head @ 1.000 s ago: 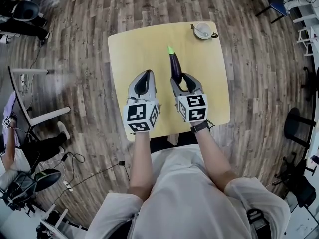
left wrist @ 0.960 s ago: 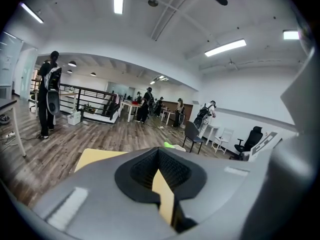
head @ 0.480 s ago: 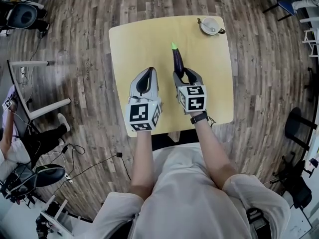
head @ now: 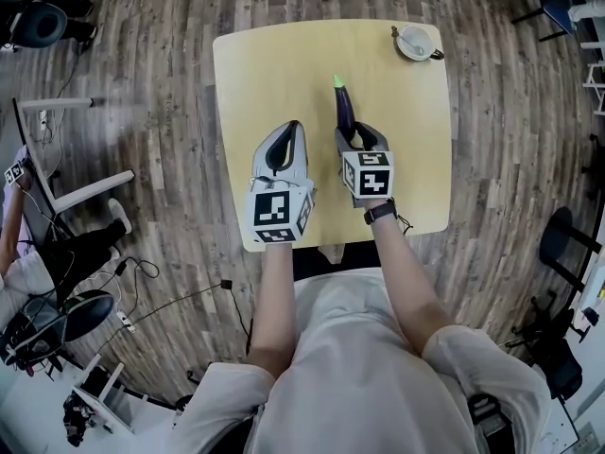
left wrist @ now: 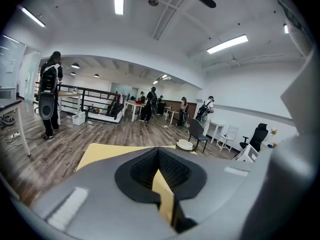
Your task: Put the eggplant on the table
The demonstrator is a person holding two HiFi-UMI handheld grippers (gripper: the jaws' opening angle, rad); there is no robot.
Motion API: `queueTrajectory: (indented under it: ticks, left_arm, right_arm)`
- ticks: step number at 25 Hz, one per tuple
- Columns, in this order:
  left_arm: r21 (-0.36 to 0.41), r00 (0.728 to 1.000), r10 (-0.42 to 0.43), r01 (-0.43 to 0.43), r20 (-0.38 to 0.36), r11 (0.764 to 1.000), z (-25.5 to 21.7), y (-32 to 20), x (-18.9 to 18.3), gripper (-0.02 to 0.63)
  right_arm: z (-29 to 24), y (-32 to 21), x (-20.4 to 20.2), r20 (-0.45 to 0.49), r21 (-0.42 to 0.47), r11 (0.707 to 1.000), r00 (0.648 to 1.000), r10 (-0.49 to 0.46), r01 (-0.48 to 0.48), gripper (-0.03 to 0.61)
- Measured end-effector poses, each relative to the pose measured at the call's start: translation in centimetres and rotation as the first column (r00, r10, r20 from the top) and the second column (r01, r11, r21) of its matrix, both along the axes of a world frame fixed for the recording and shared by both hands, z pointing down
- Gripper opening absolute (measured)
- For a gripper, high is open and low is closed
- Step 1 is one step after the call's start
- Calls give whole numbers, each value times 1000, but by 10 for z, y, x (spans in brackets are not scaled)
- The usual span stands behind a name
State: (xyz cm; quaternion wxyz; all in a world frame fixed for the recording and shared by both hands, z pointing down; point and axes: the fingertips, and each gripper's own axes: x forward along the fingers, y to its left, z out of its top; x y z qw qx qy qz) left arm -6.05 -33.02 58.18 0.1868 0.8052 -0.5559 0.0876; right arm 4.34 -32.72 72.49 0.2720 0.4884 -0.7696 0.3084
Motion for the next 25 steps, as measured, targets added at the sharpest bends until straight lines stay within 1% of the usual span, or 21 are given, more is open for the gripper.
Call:
queueTrajectory:
  ticks: [7, 14, 17, 19, 22, 25]
  left_arm:
    - [-11, 1000, -6, 6, 2, 1000, 5, 4, -4, 9]
    - [-20, 1000, -14, 14, 2, 1000, 7, 11, -11, 9]
    - [-31, 1000, -15, 15, 3, 999, 7, 15, -13, 9]
    - [-42, 1000, -16, 16, 0, 999, 9, 17, -15, 9]
    - [-45, 1000, -18, 17, -3, 999, 9, 19, -20, 9]
    - [-40, 1000, -25, 24, -5, 999, 6, 22, -29, 9]
  right_arm:
    - [17, 5, -5, -39, -40, 999, 999, -12, 11, 190]
    - [20, 4, -10, -78, -45, 999, 997, -13, 9, 193]
    - [29, 8, -13, -98, -92, 996, 995, -31, 22, 198]
    - [38, 13, -12, -103, -126, 992, 994, -35, 22, 226]
    - [36, 13, -9, -92, -101, 995, 996, -10, 0, 229]
    - [24, 10, -12, -76, -61, 998, 997, -11, 6, 233]
